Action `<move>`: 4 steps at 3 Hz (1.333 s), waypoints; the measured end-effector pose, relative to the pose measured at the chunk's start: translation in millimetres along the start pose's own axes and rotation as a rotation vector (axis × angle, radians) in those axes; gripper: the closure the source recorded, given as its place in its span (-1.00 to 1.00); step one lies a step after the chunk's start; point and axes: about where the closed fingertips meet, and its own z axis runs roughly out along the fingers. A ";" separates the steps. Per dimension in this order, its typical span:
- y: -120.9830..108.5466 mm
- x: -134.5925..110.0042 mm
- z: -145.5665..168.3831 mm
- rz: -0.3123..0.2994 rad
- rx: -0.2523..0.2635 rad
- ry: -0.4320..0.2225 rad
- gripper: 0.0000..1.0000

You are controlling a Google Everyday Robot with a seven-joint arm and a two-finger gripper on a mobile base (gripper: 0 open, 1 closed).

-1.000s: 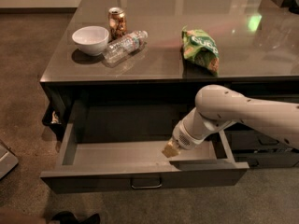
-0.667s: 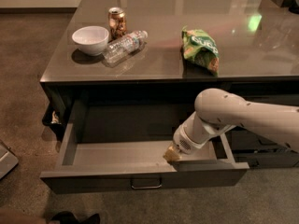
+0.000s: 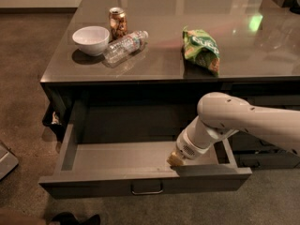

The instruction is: Open top drawer

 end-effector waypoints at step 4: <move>5.2 2.9 -30.8 0.016 0.088 -0.033 -1.00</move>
Offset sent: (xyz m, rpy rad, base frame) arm -0.0127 -0.0107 0.0053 -0.0220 -0.0128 0.0015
